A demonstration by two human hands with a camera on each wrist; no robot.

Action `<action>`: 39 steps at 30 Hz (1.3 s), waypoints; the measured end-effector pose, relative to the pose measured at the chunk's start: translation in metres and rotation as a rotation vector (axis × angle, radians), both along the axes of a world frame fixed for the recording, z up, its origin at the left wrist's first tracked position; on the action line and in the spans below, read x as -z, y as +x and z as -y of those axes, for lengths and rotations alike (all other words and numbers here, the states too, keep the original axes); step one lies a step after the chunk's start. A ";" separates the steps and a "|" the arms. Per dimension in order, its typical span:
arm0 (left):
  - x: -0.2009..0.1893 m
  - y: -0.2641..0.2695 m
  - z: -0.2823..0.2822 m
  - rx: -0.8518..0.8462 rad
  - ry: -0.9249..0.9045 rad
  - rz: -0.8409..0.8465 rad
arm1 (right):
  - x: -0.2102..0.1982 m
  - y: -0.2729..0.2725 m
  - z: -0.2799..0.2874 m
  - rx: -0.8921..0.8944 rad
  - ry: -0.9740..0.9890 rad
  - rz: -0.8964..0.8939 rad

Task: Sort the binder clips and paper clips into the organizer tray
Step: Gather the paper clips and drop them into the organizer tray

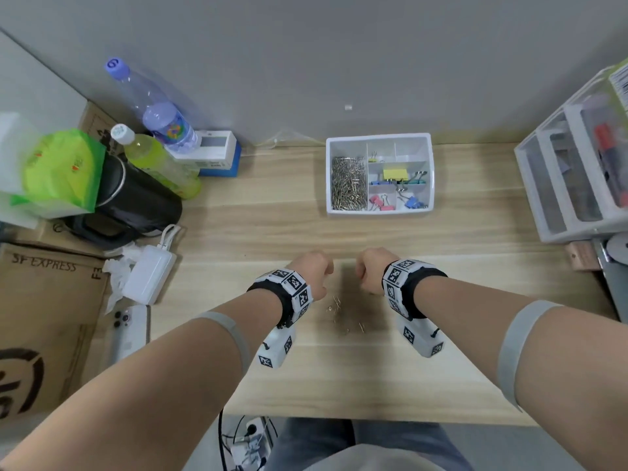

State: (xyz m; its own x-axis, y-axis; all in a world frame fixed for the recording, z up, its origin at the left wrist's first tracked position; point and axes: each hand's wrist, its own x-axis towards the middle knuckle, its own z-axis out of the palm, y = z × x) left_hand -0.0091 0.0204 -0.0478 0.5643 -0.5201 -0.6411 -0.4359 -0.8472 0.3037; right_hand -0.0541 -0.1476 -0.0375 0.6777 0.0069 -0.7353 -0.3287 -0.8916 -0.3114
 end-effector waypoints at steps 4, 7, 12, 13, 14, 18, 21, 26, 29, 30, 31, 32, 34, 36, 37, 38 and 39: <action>0.013 -0.031 -0.005 0.024 -0.075 0.021 | 0.010 -0.027 0.003 -0.080 -0.020 -0.066; 0.018 -0.047 -0.007 0.038 -0.130 0.031 | 0.016 -0.043 0.005 -0.116 -0.038 -0.079; 0.024 -0.060 -0.010 0.038 -0.183 0.043 | 0.019 -0.054 0.005 -0.127 -0.043 -0.007; 0.025 -0.061 -0.010 0.039 -0.186 0.044 | 0.018 -0.056 0.004 -0.121 -0.041 -0.005; 0.026 -0.062 -0.010 0.035 -0.185 0.042 | 0.019 -0.058 0.003 -0.111 -0.035 0.005; 0.026 -0.068 -0.010 0.024 -0.180 0.054 | 0.018 -0.065 -0.002 -0.054 -0.022 0.028; 0.024 -0.071 -0.011 0.022 -0.152 0.037 | 0.018 -0.069 -0.002 -0.084 0.003 0.014; 0.021 -0.074 -0.014 0.005 -0.159 0.021 | 0.017 -0.074 -0.003 -0.067 -0.020 0.053; 0.021 -0.077 -0.017 -0.025 -0.160 0.011 | 0.017 -0.078 -0.010 -0.015 -0.031 0.081; 0.021 -0.078 -0.017 -0.037 -0.159 0.010 | 0.017 -0.079 -0.012 0.005 -0.025 0.094; 0.020 -0.079 -0.019 -0.050 -0.157 0.009 | 0.017 -0.080 -0.014 0.021 -0.016 0.099; 0.020 -0.080 -0.019 -0.060 -0.159 0.008 | 0.017 -0.080 -0.017 0.032 -0.007 0.099; 0.019 -0.081 -0.021 -0.072 -0.167 0.013 | 0.016 -0.081 -0.021 0.039 0.007 0.094; 0.019 -0.081 -0.023 -0.076 -0.176 0.019 | 0.016 -0.082 -0.024 0.016 -0.002 0.089; 0.019 -0.081 -0.024 -0.078 -0.178 0.021 | 0.016 -0.082 -0.026 0.005 -0.014 0.090; 0.020 -0.081 -0.025 -0.082 -0.179 0.022 | 0.017 -0.083 -0.027 -0.005 -0.024 0.094; 0.020 -0.082 -0.025 -0.088 -0.177 0.021 | 0.019 -0.083 -0.027 -0.011 -0.030 0.100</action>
